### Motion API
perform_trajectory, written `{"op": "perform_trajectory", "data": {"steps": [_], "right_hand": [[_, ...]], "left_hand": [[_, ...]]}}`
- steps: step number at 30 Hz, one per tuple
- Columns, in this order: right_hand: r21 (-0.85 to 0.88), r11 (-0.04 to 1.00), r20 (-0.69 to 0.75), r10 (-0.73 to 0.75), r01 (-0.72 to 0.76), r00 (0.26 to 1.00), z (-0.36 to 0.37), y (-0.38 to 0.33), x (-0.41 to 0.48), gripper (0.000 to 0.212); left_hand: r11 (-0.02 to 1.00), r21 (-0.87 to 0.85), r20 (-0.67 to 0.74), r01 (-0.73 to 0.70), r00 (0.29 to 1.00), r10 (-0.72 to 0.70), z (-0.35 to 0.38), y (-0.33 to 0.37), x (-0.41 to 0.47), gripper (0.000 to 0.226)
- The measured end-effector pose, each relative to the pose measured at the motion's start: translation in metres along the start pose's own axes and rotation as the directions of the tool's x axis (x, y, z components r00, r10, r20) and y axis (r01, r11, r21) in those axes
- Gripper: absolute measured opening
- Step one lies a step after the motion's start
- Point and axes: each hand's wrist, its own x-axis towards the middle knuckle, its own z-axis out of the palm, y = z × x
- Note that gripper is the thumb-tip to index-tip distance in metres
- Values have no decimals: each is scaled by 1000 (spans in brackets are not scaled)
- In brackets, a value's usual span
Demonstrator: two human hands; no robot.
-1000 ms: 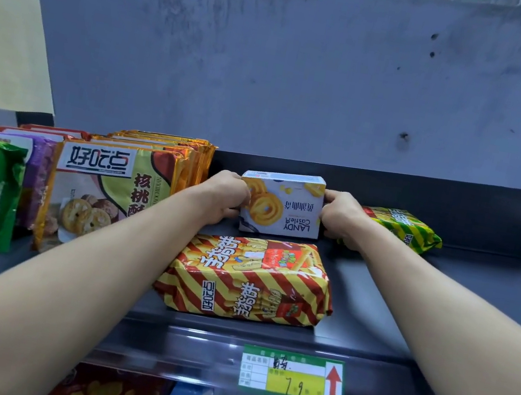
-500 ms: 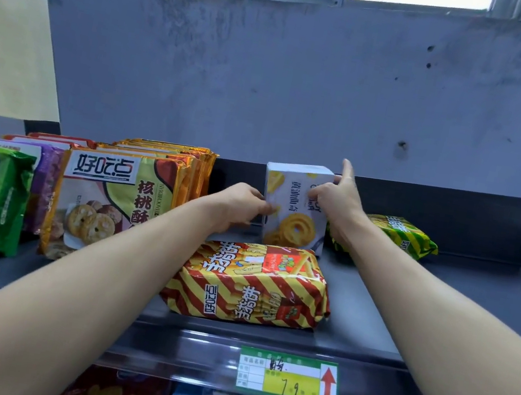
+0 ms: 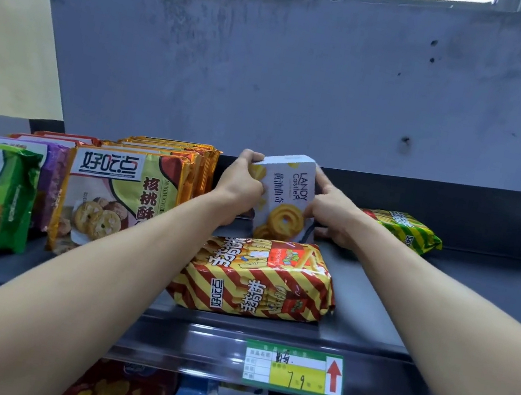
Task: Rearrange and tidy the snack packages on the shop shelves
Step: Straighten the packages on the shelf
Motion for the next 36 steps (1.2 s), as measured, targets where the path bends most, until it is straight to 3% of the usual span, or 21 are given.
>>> {"op": "perform_trajectory", "data": {"steps": [3, 5, 7, 9, 12, 15, 19, 21, 26, 29, 33, 36], "right_hand": [[64, 994, -116, -75, 83, 990, -3, -9, 6, 68], [2, 997, -141, -79, 81, 987, -5, -14, 8, 43], [-65, 997, -102, -57, 51, 993, -2, -16, 9, 37], [-193, 981, -65, -3, -10, 998, 4, -12, 12, 48], [-384, 923, -127, -35, -17, 991, 13, -6, 11, 62], [-516, 853, -264, -68, -81, 962, 12, 2, 10, 67], [-488, 856, -417, -54, -173, 907, 10, 7, 15, 39], [-519, 833, -427, -62, -188, 902, 9, 8, 16, 27], [-532, 826, -418, -65, -187, 906, 5, 10, 13, 22], [-522, 839, -448, -117, -153, 886, 3, 1, 6, 17], [-526, 850, -418, -230, -28, 879, 7, -18, -21, 27], [-541, 839, -388, -313, 60, 867, 15, -30, -47, 29]], "left_hand": [[951, -263, -25, 162, 984, -174, -4, -5, 2, 33], [908, -316, 15, 274, 959, -284, -4, -11, 3, 35], [907, -205, 33, 368, 929, -370, -3, -15, 1, 27], [911, 36, 28, 411, 911, -412, -3, -17, -4, 11], [891, 265, 28, 369, 921, -390, -5, -18, -6, 7], [908, 218, 57, 358, 924, -378, -3, -20, -1, 17], [918, 136, 63, 373, 921, -384, 1, -20, 3, 21], [919, 125, 71, 373, 921, -384, 2, -20, 3, 22], [922, 132, 78, 363, 924, -375, -1, -15, -1, 15], [937, 218, 61, 274, 954, -294, -5, -9, -4, 19], [953, 281, 81, 111, 987, -138, -9, 4, -16, 17], [950, 311, 122, -32, 992, -7, -12, 12, -29, 30]]}}
